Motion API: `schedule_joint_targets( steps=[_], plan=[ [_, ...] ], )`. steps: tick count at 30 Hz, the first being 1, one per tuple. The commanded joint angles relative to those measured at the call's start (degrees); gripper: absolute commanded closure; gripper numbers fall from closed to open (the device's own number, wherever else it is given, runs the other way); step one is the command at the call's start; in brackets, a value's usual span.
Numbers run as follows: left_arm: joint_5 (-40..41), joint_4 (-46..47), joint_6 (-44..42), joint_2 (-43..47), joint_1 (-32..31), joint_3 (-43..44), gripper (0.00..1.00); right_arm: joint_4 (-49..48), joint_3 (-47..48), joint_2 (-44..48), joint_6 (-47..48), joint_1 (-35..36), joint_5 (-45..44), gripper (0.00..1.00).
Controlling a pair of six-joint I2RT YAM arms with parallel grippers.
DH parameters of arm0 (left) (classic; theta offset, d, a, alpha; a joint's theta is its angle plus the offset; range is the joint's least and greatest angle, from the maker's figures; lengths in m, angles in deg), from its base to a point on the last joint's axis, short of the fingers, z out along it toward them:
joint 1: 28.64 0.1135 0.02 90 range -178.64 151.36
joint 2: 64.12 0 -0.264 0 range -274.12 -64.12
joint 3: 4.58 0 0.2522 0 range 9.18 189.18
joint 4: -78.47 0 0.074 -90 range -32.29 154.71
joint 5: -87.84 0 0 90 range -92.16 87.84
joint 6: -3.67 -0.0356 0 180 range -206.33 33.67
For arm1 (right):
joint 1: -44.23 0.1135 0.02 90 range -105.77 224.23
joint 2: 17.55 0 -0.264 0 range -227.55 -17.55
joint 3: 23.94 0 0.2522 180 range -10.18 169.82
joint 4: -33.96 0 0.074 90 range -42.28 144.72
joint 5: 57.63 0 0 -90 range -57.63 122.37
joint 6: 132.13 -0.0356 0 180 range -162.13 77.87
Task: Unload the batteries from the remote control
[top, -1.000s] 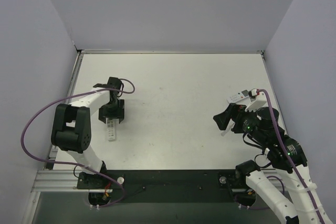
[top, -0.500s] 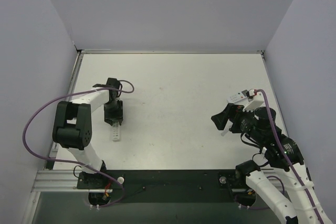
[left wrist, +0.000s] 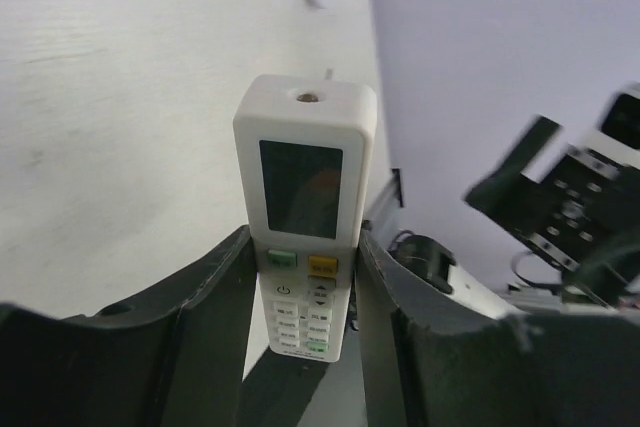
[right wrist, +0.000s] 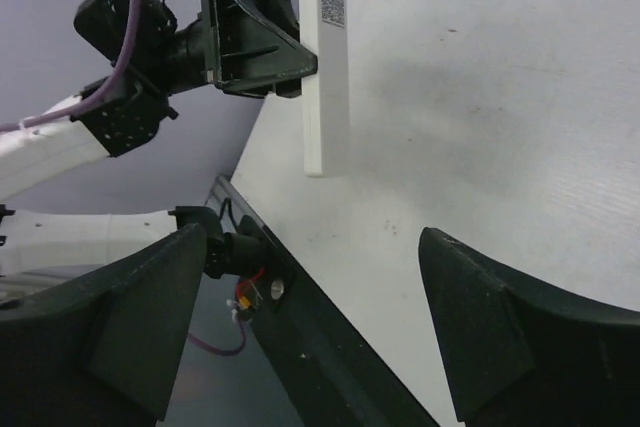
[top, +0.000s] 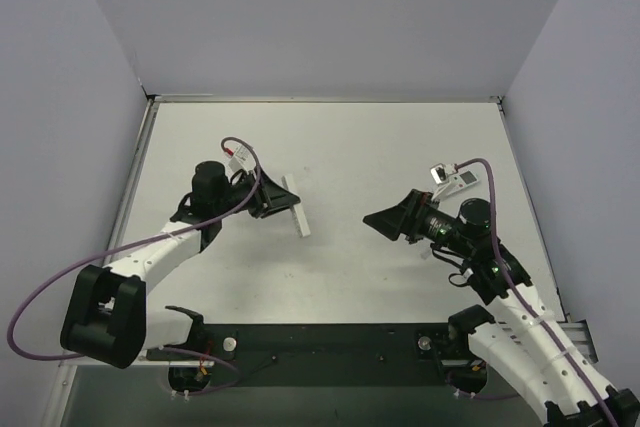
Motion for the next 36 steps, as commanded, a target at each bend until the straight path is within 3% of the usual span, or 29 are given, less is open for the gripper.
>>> schedule_joint_targets(
  steps=[1,3,11,21,23,24,27,29,31,32,33,36],
  plan=[
    [-7.2,34.0,18.4,1.1,-5.4,-3.0,1.0,-27.3,-4.0,-6.3,-11.4,1.9,8.3,0.22],
    [-6.5,38.8,20.3,0.7,-7.7,-3.5,1.0,-31.8,-4.2,-8.8,-12.0,4.4,8.5,0.26],
    [-5.5,55.4,27.2,-3.6,-15.5,-2.4,1.0,-32.9,-1.3,-16.1,-9.3,11.1,10.6,0.27],
    [-4.2,57.1,27.1,-5.3,-17.1,-1.2,1.0,-36.5,-2.5,-16.3,-10.6,13.7,8.7,0.66],
    [-3.9,57.1,27.2,-5.4,-17.1,-1.1,1.0,-36.2,-2.7,-15.8,-10.5,13.7,8.7,0.9],
    [-3.8,56.0,27.2,-5.1,-17.1,-1.0,0.73,-35.6,-2.5,-15.4,-9.8,13.7,8.7,1.0],
    [-2.2,49.9,24.3,-3.1,-16.6,-0.5,0.28,-30.6,-1.7,-13.8,-7.5,13.6,8.0,1.0],
    [-1.2,40.2,20.4,-1.4,-16.3,0.5,0.25,-21.6,0.3,-12.7,-2.5,13.8,4.6,1.0],
    [0.3,30.2,11.3,1.4,-16.6,3.9,0.2,-16.1,1.4,-11.4,2.9,13.8,1.7,1.0],
    [1.1,20.4,8.3,2.2,-17.1,5.4,0.2,-12.1,1.8,-11.1,4.4,13.9,-0.6,1.0],
    [3.5,16.0,3.4,3.3,-17.2,6.7,0.19,-10.3,2.7,-10.7,5.5,14.0,-1.6,1.0],
    [6.4,7.6,0.8,4.0,-17.3,9.4,0.18,-4.0,5.1,-11.1,10.3,14.8,-5.1,1.0]
  ],
)
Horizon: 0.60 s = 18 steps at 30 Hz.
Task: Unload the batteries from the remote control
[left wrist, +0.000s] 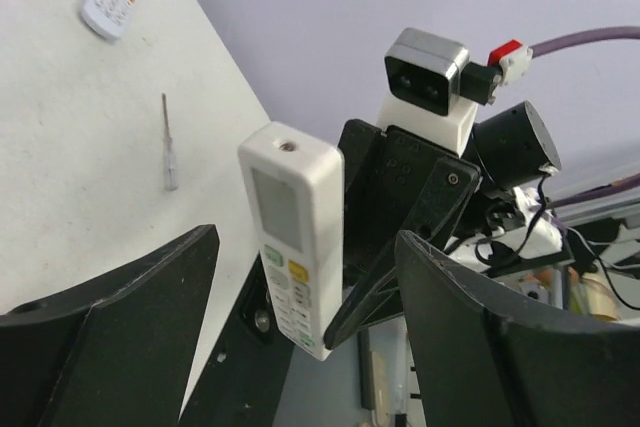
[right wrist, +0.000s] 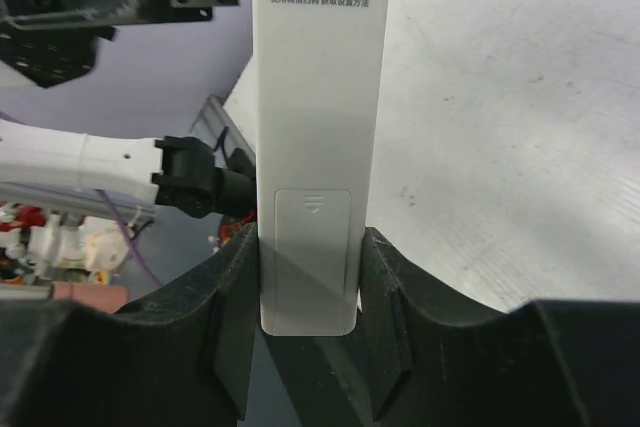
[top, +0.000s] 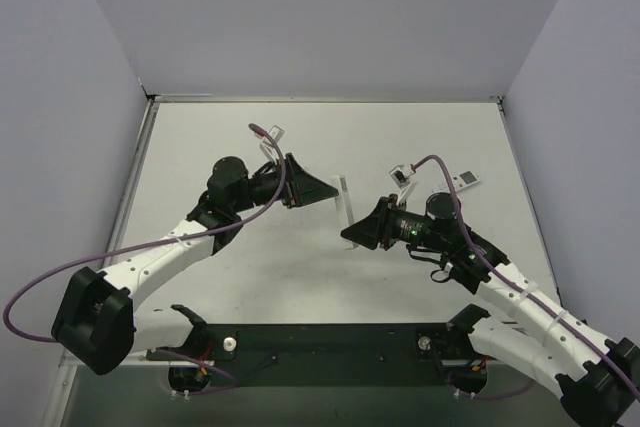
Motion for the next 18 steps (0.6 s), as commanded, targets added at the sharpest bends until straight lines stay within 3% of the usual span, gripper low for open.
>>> schedule_joint_targets(
  steps=[1,12,18],
  plan=[
    [6.1,-17.7,-10.6,3.1,-0.3,5.6,0.18,10.2,5.7,0.5,10.5,2.2,-7.0,1.0],
    [13.0,-21.2,-8.5,-0.7,-4.1,5.1,0.15,15.7,7.0,-4.1,16.4,9.0,-20.5,1.0],
    [15.4,-24.9,-8.4,-3.5,-4.7,5.6,0.21,17.3,6.6,-4.5,16.4,13.5,-25.2,1.0]
  ],
)
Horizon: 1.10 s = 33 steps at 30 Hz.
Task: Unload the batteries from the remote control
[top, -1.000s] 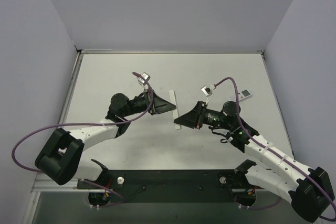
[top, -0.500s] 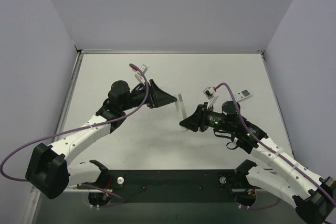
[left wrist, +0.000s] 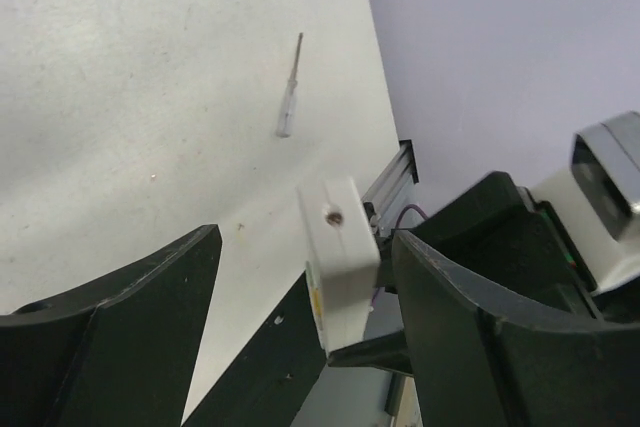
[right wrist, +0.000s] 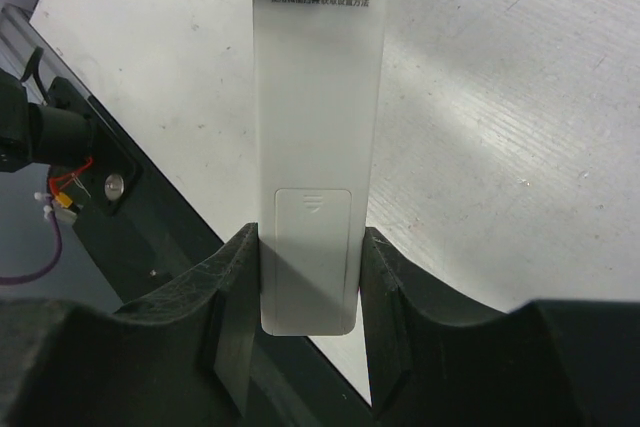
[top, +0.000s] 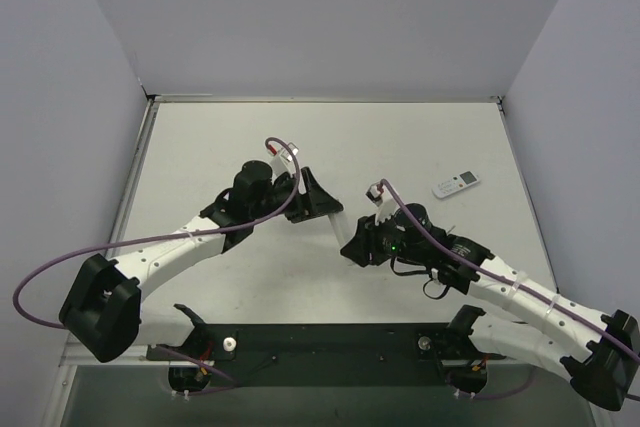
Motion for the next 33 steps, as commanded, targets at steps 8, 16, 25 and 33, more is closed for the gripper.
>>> schedule_joint_targets(
  steps=[8,16,25,33],
  plan=[
    [0.7,1.7,2.6,-1.5,-0.4,0.0,0.51,0.6,2.8,-1.6,1.5,4.5,-6.6,1.0],
    [-1.8,3.9,2.5,-1.7,1.1,-2.1,1.0,1.4,3.0,-3.4,1.0,4.4,-9.4,0.58],
    [-1.2,8.6,-0.2,3.9,10.8,-9.0,1.0,-6.2,-0.6,-0.5,-16.7,-6.8,2.7,0.06],
    [0.7,22.8,2.8,9.5,11.5,-16.8,1.0,-15.6,-0.7,-7.2,-25.9,-9.6,9.0,0.09]
  ],
)
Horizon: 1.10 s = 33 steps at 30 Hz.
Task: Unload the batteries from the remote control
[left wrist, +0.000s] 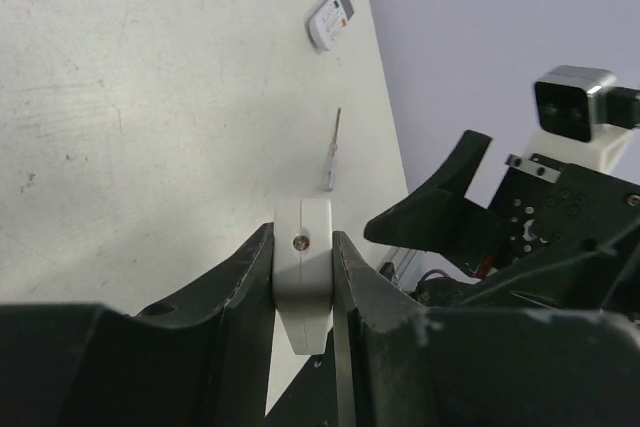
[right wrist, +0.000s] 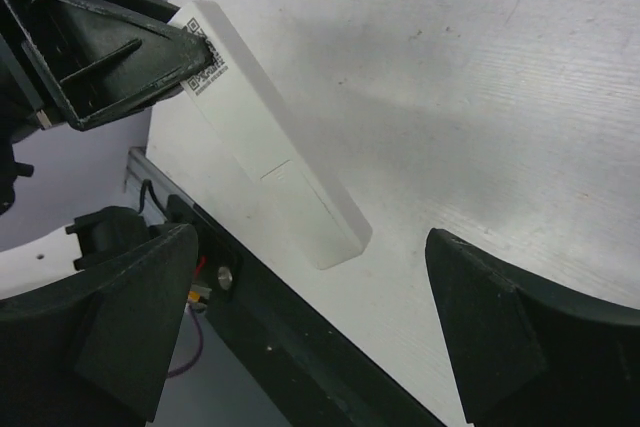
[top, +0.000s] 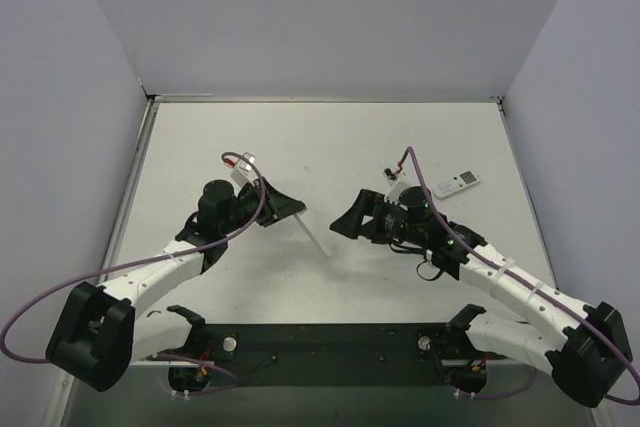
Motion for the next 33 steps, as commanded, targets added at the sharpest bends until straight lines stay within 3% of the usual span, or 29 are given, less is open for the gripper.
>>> schedule_joint_targets(
  steps=[1,3,7,15,20,25,33],
  plan=[
    [0.6,13.8,2.3,2.4,0.3,-2.1,1.0,-11.2,-0.8,-5.1,-9.6,-1.7,7.4,0.1],
    [0.8,16.2,3.5,3.2,0.4,-3.3,1.0,-17.2,-1.8,-6.8,-13.8,-1.9,10.6,0.13],
    [1.9,21.6,6.1,4.3,0.4,-5.3,1.0,-19.5,-2.0,-10.2,-15.6,-1.9,11.2,0.18],
    [2.6,16.7,5.7,5.4,0.4,-3.4,1.0,-22.7,-3.7,-12.0,-19.9,-1.9,11.8,0.22],
    [4.0,17.3,6.7,5.9,0.4,-3.3,1.0,-22.8,-4.5,-11.3,-21.5,-1.9,11.3,0.37],
    [5.7,16.5,7.2,6.4,0.4,-3.8,1.0,-22.8,-4.4,-11.5,-21.4,-1.9,12.7,0.23],
    [6.4,17.5,9.1,7.1,0.4,-4.5,1.0,-22.3,-3.7,-12.1,-22.9,-1.8,11.1,0.29]
  ],
)
